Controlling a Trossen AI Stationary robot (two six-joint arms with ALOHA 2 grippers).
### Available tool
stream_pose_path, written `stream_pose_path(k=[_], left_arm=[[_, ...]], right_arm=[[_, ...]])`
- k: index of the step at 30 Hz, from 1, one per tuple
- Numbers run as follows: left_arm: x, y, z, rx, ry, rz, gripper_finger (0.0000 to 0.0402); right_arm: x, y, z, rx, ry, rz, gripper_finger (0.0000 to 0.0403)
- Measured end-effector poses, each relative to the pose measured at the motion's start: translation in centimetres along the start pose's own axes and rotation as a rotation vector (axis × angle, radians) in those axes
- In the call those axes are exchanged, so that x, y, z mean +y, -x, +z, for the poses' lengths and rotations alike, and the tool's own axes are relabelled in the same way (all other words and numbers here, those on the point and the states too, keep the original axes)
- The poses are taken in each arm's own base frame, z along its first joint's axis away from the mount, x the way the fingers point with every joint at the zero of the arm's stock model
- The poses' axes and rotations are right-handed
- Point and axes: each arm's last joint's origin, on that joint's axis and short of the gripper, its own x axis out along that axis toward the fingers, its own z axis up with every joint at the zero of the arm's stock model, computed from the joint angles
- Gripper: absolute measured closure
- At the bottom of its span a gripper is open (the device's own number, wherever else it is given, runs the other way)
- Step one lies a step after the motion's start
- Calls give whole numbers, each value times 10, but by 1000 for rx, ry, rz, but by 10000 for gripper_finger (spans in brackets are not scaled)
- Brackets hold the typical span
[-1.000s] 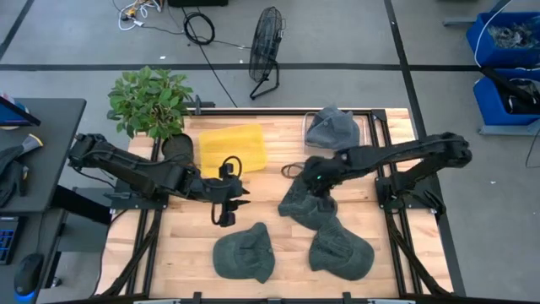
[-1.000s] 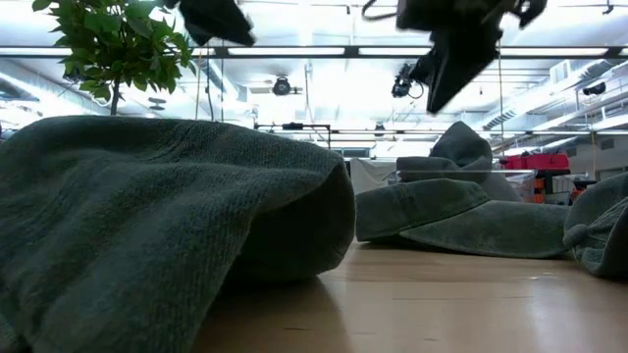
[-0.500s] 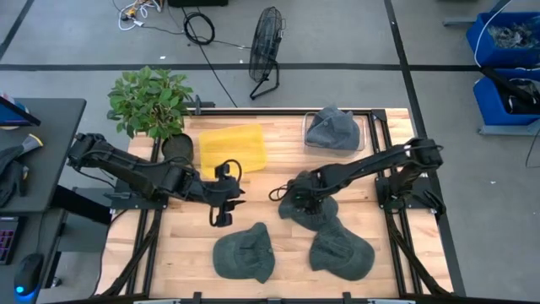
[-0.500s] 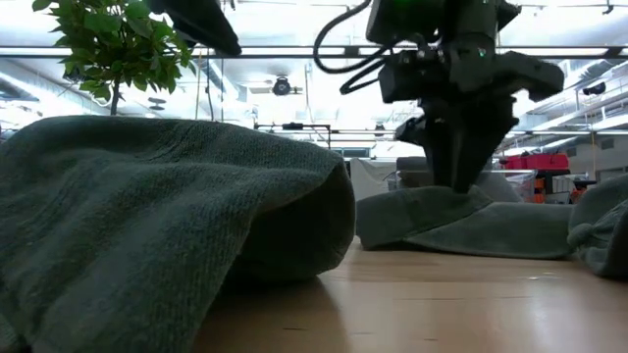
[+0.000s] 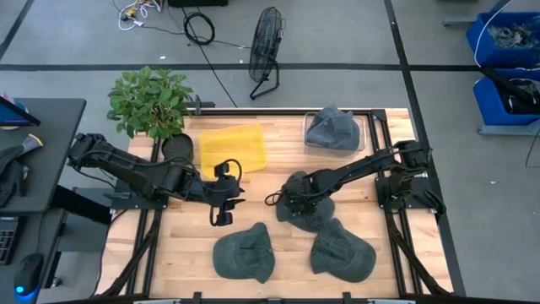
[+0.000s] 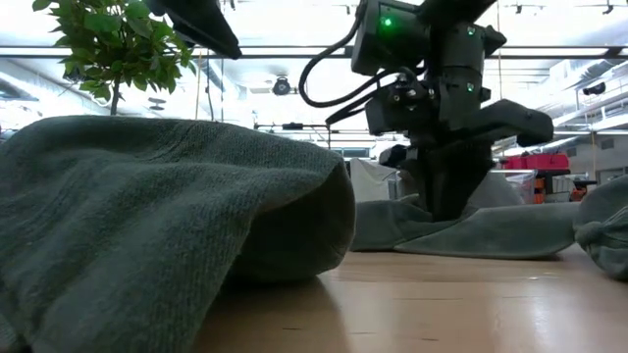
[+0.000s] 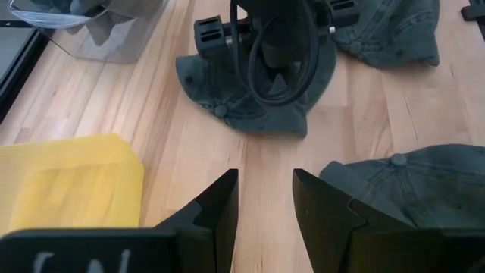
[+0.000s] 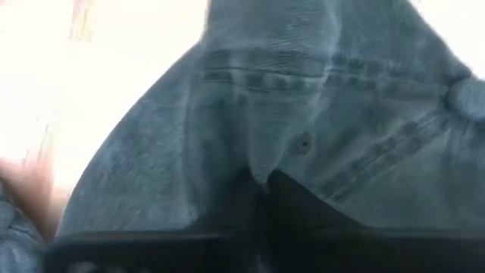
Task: Pick & Place hat
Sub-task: Put the top right black cap into the yellow bin
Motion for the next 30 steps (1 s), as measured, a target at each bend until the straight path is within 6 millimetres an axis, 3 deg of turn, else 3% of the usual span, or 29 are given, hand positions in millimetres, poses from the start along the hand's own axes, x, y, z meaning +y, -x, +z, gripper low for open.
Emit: stream_pose_path(k=[5,9,17,22,30], left_arm=[[0,0,0,2,-1,3,273],[1,0,0,-2,0,16,273],[3,1,1,-28,33,97,275],[9,16,3,-69,52,102,292],[23,52,5,-150,47,88,343]], right_arm=[[0,13,4,-26,15,-16,386],[-2,44,19,-40,94,-55,397],[-18,106,57,-75,320,-540,399],[-37,117,72,-140,496,-710,401],[-95,111,79,-182,687,-807,402]])
